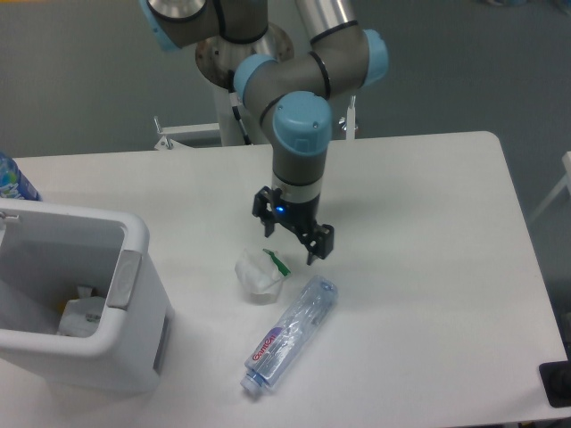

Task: Place the trash in the trash can
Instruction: 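Move the open gripper above the crumpled white tissue and lower it, then close the gripper on the crumpled tissue and lift it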

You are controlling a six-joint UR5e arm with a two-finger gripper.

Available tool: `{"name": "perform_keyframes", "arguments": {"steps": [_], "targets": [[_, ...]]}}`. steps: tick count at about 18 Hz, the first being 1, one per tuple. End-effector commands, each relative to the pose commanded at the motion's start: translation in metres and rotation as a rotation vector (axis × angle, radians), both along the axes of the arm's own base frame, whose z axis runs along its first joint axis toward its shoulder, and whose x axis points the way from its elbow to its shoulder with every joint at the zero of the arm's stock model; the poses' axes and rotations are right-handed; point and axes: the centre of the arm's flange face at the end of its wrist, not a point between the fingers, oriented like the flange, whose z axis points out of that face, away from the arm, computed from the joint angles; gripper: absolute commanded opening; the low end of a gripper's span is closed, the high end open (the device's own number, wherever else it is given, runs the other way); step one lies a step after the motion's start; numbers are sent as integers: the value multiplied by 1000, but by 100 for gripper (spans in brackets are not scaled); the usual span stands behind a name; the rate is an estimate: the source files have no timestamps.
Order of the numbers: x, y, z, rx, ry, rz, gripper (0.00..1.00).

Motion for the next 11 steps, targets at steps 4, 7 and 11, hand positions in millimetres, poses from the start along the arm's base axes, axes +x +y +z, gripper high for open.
{"name": "perform_keyframes", "arguments": {"steps": [4, 7, 11], "targets": [[6, 9, -9, 3, 5, -17, 100], [13, 16, -27, -20, -14, -36, 100], [17, 20, -42, -39, -32, -47, 100]]}}
